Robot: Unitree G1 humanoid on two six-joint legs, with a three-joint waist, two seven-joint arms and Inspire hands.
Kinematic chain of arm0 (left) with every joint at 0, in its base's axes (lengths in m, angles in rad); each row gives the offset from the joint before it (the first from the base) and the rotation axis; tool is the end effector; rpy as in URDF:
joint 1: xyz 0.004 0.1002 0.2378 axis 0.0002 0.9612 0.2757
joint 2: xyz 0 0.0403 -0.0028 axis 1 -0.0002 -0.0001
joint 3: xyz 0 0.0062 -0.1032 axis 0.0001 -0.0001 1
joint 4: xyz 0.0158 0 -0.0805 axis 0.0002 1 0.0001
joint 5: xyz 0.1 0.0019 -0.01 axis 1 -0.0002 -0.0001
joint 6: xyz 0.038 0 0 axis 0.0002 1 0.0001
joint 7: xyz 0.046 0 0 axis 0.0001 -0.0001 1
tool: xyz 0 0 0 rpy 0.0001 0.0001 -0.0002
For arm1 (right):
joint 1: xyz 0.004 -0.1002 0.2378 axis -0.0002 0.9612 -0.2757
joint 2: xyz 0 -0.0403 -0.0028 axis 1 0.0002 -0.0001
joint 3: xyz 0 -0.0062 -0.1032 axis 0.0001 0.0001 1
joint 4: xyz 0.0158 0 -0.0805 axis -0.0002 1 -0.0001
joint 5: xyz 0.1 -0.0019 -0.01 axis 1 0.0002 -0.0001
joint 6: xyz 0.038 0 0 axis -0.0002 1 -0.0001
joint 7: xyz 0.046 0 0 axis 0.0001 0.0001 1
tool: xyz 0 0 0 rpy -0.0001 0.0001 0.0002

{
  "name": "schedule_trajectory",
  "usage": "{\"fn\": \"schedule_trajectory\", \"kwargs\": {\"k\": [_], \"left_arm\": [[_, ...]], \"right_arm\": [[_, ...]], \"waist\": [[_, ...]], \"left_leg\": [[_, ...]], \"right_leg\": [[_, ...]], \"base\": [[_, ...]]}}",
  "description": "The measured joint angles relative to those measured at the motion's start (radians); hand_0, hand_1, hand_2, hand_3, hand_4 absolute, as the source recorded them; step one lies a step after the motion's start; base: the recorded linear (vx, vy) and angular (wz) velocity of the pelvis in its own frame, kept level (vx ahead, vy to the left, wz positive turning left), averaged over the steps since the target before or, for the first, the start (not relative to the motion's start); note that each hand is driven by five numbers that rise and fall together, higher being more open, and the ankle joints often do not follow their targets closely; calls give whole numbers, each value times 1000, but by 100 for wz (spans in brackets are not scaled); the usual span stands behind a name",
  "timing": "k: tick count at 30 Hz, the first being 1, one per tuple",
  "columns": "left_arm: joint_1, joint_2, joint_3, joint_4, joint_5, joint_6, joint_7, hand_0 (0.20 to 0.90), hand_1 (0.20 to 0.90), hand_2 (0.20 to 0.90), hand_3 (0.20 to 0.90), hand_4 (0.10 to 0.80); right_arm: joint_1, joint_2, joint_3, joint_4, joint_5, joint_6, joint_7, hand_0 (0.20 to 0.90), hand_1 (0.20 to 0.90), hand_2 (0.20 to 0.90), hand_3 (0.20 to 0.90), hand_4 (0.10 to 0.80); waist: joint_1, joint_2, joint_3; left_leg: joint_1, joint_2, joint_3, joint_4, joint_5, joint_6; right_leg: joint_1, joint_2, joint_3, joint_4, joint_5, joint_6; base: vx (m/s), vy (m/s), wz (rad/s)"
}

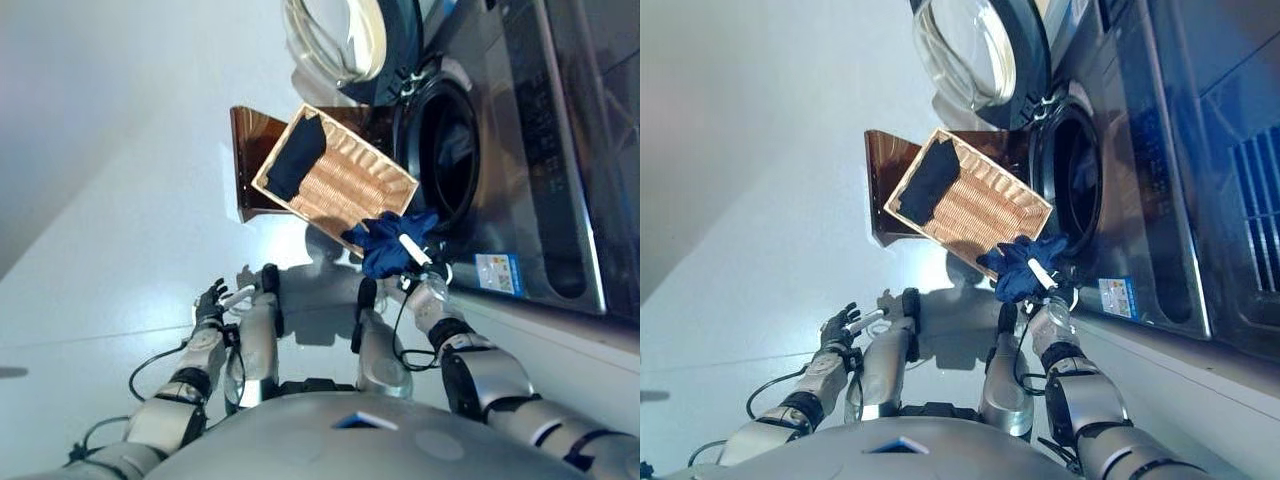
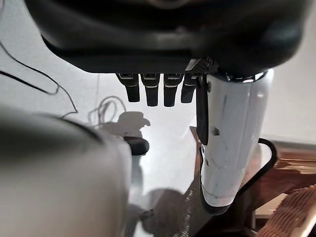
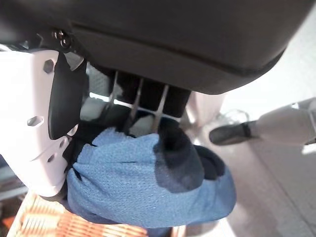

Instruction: Pick up the clothes and place them into the washing machine

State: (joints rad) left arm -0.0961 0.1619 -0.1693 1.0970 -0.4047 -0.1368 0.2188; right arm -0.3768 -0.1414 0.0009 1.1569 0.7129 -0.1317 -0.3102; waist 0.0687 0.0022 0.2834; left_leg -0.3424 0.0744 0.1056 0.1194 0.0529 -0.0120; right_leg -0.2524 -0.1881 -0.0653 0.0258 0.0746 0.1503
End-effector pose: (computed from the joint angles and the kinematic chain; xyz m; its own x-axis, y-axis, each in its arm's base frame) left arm 0.1332 0.1882 -0.0999 0.5897 0.2876 -0.7547 -0.2965 0.9463 0.1290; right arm 0.2174 -0.1866 -0.0591 0.6101 -0.3901 -0.6897 0.6386 0.7573 0.1366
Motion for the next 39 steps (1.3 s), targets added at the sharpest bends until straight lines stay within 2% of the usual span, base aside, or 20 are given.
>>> {"fn": "schedule_trajectory", "kwargs": {"k": [3, 12, 18, 21, 24, 28, 39], "left_arm": [[-12, 2, 0, -7, 1, -1, 1, 900, 900, 900, 900, 800], [-28, 1, 3, -13, 5, 0, 1, 900, 900, 900, 900, 800], [-10, 1, 37, -9, 17, 6, 1, 900, 900, 900, 900, 800], [-5, -1, 51, -9, 20, 19, -1, 900, 900, 900, 900, 800], [15, 7, 52, -7, 22, 23, -2, 900, 900, 900, 900, 800], [38, 9, 52, 16, 31, 28, -17, 900, 900, 900, 900, 800], [103, 29, 113, 50, 77, 46, -23, 900, 900, 900, 900, 800]], "right_arm": [[-14, 0, 0, 0, -1, 0, 5, 200, 200, 200, 200, 300], [0, 2, 0, 3, -18, 0, 8, 200, 200, 200, 200, 300], [59, 4, 3, 3, -52, 2, 29, 200, 200, 200, 200, 300], [93, 4, 0, 2, -58, 5, 31, 200, 200, 200, 200, 300], [141, 6, -2, 3, -58, 5, 51, 200, 200, 200, 200, 300], [170, 9, -12, 19, -57, 4, 61, 200, 200, 200, 200, 300], [241, 31, -42, 57, -56, 18, 74, 200, 200, 200, 200, 300]], "waist": [[2, 5, 4], [-2, 10, 30], [0, -3, 16], [2, -16, 8], [2, -42, -44], [2, -60, -90], [6, -88, -196]], "left_leg": [[3, -4, 0, -1, 2, 3], [104, -5, 0, -23, 0, 1], [179, -2, -1, -58, 4, -11], [215, -3, -31, -80, 16, -9], [227, -3, -68, -95, 23, -18], [228, -1, -81, -102, 27, -28], [284, 0, -74, -144, 40, -26]], "right_leg": [[4, -7, 2, -2, 8, 11], [101, -4, 0, -21, 3, 4], [175, 2, -4, -49, 2, 2], [237, 4, -38, -68, 5, 7], [280, 9, -87, -86, -8, 3], [310, 13, -138, -83, -27, -1], [351, 8, -145, -85, -43, -3]], "base": [[61, 2, 3], [52, -19, -2], [82, -28, 1], [77, -26, 30], [26, -14, 44], [79, 22, 39], [55, 26, 2]]}}
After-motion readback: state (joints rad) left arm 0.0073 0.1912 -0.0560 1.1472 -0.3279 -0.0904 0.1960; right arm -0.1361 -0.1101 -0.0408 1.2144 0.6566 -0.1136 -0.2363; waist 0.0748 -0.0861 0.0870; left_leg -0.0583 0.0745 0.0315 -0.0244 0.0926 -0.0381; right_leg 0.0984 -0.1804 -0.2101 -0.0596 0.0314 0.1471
